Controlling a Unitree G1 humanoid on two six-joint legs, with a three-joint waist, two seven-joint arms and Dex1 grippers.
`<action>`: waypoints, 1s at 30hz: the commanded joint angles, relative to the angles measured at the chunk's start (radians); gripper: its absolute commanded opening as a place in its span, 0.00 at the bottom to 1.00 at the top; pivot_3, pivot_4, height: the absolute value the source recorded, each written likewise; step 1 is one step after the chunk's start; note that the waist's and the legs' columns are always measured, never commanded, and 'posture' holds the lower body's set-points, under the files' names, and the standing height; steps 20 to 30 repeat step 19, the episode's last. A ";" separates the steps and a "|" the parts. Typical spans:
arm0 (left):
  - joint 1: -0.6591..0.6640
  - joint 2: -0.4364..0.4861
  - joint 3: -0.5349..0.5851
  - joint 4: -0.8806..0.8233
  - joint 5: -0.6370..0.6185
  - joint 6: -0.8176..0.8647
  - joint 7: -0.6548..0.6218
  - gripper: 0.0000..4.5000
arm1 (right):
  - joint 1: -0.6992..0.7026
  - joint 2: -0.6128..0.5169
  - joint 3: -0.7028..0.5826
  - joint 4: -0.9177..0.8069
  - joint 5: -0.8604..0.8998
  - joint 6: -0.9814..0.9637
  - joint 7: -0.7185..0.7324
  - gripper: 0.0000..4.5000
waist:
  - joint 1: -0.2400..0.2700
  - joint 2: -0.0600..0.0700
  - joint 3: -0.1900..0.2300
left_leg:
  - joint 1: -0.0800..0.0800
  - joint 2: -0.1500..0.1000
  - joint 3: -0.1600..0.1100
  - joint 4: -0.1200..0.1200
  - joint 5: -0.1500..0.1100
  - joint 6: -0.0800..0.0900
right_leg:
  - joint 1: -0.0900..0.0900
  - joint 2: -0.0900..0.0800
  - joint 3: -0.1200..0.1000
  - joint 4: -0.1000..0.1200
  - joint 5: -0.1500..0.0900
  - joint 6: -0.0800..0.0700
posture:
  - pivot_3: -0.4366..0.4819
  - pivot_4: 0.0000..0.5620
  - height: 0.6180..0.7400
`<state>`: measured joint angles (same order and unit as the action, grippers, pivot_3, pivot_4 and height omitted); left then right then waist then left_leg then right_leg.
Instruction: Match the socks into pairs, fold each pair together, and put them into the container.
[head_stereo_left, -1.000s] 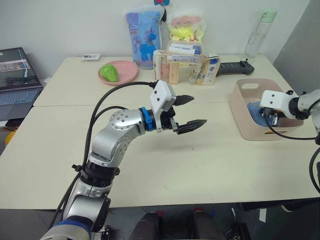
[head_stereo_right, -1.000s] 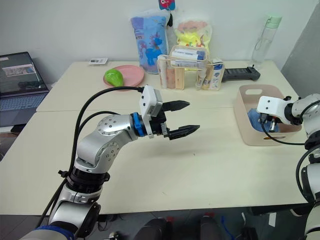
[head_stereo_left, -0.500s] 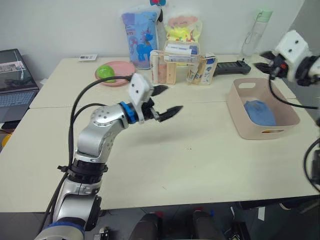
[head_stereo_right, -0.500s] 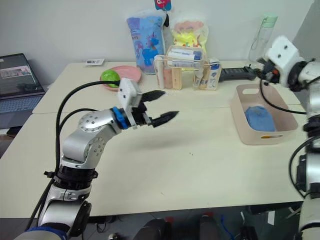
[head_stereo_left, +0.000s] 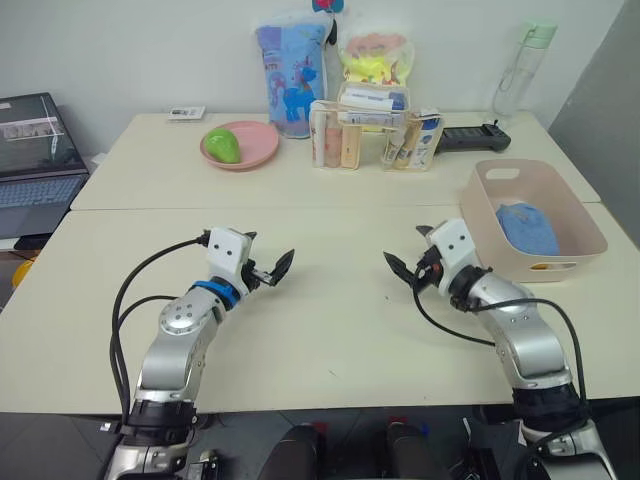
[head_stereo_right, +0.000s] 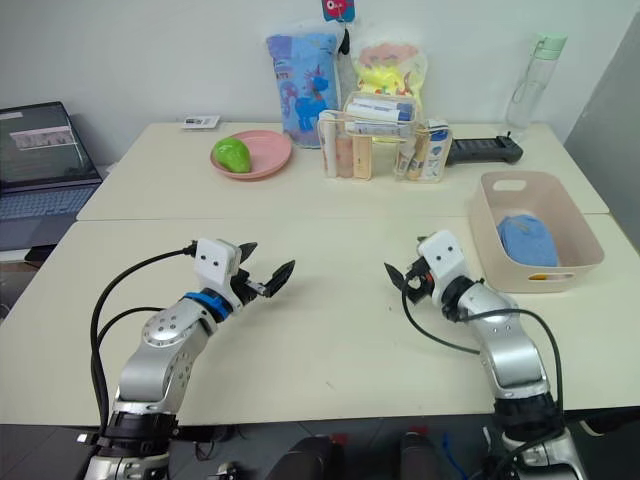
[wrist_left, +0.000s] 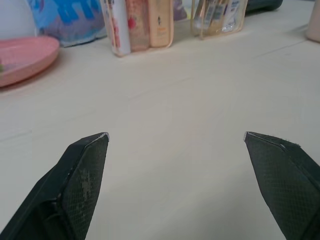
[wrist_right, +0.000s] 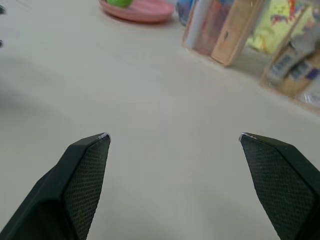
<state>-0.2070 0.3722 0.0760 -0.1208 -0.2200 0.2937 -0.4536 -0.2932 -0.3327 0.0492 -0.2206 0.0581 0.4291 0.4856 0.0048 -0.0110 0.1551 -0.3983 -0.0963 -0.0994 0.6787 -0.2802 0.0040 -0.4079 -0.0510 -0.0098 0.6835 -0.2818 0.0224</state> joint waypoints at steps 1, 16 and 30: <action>0.075 0.011 0.005 -0.096 0.012 0.006 0.017 1.00 | 0.086 -0.002 -0.052 -0.074 -0.016 -0.060 -0.064 0.99 | 0.000 0.000 -0.001 | 0.002 0.000 0.000 -0.001 0.000 0.000 | 0.002 0.000 0.000 -0.001 0.000 0.000 | 0.48 0.27 1.00; 0.227 0.005 0.025 -0.150 0.045 -0.039 0.059 1.00 | 0.153 0.035 -0.008 -0.098 -0.002 -0.043 -0.111 0.99 | -0.004 0.001 -0.001 | 0.005 0.001 0.000 -0.003 0.000 0.000 | 0.004 0.001 0.001 -0.002 0.000 0.000 | 0.48 0.27 1.00; 0.227 0.003 0.011 -0.172 0.041 -0.010 0.059 1.00 | 0.150 0.034 -0.004 -0.092 -0.003 -0.043 -0.109 0.99 | -0.004 0.001 -0.001 | 0.005 0.001 0.000 -0.003 0.000 0.000 | 0.003 0.001 0.000 -0.002 0.000 0.000 | 0.48 0.27 1.00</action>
